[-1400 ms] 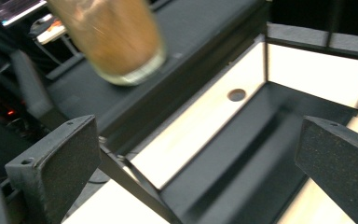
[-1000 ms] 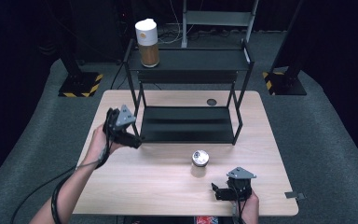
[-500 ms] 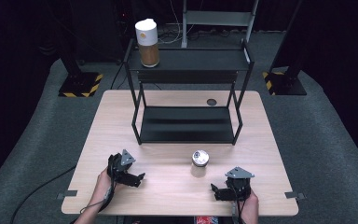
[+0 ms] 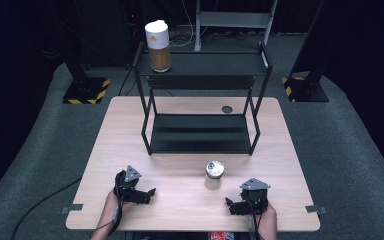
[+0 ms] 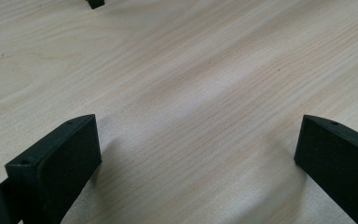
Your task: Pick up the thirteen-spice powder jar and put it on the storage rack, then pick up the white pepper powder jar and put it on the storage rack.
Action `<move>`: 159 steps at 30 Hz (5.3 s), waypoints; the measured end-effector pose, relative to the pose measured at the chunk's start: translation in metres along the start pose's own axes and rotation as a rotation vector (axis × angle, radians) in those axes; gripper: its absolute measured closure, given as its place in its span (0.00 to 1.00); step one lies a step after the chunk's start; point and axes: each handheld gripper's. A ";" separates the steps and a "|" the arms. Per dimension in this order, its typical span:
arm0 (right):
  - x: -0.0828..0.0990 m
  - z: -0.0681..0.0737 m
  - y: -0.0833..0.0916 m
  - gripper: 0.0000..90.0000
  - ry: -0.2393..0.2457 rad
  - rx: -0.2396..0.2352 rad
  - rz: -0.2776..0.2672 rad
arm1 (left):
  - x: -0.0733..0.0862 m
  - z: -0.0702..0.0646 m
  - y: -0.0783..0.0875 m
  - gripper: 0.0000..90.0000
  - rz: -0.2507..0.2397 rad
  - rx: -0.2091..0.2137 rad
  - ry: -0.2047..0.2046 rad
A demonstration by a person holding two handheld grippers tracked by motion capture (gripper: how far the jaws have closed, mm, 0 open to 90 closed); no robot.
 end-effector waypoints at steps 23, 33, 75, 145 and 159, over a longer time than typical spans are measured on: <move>-0.002 0.011 0.000 0.00 -0.031 0.049 0.013 | 0.000 0.000 0.000 0.00 -0.001 0.003 -0.002; -0.019 0.027 -0.006 0.00 0.001 0.046 -0.057 | 0.000 0.000 0.000 0.00 -0.002 0.003 -0.001; -0.055 0.036 -0.045 0.33 0.094 -0.031 -0.157 | 0.000 0.000 0.000 0.00 -0.003 0.001 -0.001; -0.139 -0.026 0.024 0.33 0.080 0.090 -0.280 | 0.000 0.000 0.000 0.00 -0.003 0.002 -0.002; -0.155 -0.031 0.032 0.34 0.094 0.106 -0.293 | 0.000 0.000 0.000 0.00 -0.003 0.002 -0.002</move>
Point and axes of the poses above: each handheld gripper's, and its own axes: y roughly backward along the jaws, x roughly out of its underside, z roughly to its left, and after that the axes turned 3 degrees about -z, right-handed
